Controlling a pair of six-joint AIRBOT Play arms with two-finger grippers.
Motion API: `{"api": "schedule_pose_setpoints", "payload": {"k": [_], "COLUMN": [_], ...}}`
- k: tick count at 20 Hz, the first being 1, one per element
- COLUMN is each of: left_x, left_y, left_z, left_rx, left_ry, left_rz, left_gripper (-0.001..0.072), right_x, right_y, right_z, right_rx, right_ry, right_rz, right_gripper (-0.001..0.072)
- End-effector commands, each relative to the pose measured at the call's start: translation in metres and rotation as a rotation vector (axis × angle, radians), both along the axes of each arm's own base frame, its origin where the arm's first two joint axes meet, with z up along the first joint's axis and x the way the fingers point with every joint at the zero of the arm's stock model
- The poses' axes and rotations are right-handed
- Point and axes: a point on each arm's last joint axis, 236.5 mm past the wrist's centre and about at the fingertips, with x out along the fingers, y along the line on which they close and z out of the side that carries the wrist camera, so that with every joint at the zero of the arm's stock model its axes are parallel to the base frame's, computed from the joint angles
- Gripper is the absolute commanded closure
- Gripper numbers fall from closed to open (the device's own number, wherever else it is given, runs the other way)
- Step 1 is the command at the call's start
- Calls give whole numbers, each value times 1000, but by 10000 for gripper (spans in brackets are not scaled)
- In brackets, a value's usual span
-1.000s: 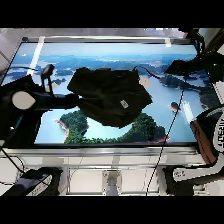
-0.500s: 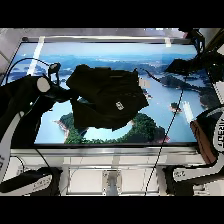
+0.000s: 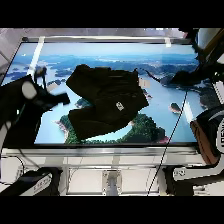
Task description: Fold the clothes and pants, and hang the long-sleeved shirts on hangers.
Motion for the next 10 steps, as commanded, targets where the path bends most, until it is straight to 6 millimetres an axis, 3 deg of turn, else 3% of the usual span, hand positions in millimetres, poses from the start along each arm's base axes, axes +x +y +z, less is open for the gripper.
{"api": "schedule_pose_setpoints", "payload": {"k": [1, 3, 7, 9, 10], "left_x": [-85, -96, -135, -152, -154], "left_y": [-40, -59, -53, -48, -47], "left_z": [-33, -32, -52, -66, -68], "left_rx": [-211, -385, -511, -537, -548], "left_ry": [92, 28, 92, 140, 134], "left_rz": [107, 246, 500, 611, 620], "left_gripper": [-8, -8, -4, 110, 121], "right_x": [-39, -38, -33, -31, -29], "right_y": [20, 34, 43, 42, 41], "right_z": [-46, -52, -47, -47, -47], "right_rx": [93, 156, 198, 195, 191], "right_ry": [99, 68, 29, 21, 12], "right_rz": [5, -29, -28, -32, -34], "right_gripper": [224, 223, 222, 222, 222]}}
